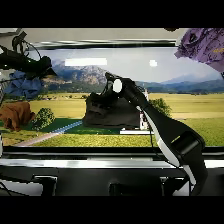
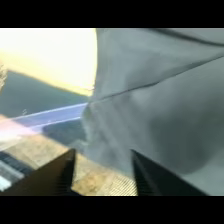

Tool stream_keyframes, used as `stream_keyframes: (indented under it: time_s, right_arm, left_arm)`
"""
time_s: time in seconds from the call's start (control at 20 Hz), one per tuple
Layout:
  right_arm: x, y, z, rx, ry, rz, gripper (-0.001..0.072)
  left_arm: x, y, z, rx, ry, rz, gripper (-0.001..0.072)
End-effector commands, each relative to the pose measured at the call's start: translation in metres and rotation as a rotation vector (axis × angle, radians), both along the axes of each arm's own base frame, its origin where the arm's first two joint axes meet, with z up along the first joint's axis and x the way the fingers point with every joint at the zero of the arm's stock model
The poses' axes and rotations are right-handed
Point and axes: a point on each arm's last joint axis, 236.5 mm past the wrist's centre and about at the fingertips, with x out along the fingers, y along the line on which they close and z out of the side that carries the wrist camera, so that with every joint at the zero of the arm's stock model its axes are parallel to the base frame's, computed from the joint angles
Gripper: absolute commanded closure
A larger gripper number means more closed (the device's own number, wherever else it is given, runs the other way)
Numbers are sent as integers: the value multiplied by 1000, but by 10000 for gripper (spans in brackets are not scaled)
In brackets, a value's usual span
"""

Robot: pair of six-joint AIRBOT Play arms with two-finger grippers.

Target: Fold the clothes and pants, and hang the long-sleeved shirts on hangers.

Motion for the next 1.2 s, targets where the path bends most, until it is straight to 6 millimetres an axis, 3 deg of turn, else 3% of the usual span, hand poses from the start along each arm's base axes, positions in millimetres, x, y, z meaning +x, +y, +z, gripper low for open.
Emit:
stream_keyframes:
  time_s: [0.0, 0.1, 0.15, 0.25, 0.3, 0.5, 0.6, 0.7, 0.8, 0.95, 1.15]
  right_arm:
    - [1, -3, 36, 60, -47, 16, 223]
    - [15, -33, 65, 51, -115, -1, 220]
    - [27, -58, 80, 40, -142, -37, 211]
    - [47, -121, 102, 4, -171, -115, 183]
    - [54, -159, 109, -22, -178, -142, 97]
    - [56, -296, 97, -60, -104, -189, 96]
    - [49, -335, 75, 28, -33, -249, 96]
    - [41, -347, 44, 117, 11, -281, 97]
    - [30, -342, 2, 135, 64, -277, 97]
    - [21, -311, -45, 221, 133, -236, 105]
    - [26, -274, -79, 277, 161, -190, 159]
  left_arm:
    - [0, 0, -1, 0, 2, 0, 688]
    - [0, 0, -1, 0, 2, 1, 688]
    - [0, 0, -1, 0, 2, 1, 688]
    - [0, 0, -1, 0, 2, 1, 688]
    - [0, 0, -1, 0, 2, 1, 688]
    - [0, 0, -1, 0, 2, 1, 688]
    - [0, 0, -1, 0, 2, 0, 688]
    - [0, 0, -1, 0, 2, 1, 688]
    - [0, 0, -1, 0, 2, 0, 687]
    - [0, 0, -1, 0, 2, 0, 687]
    - [0, 0, -1, 0, 2, 0, 687]
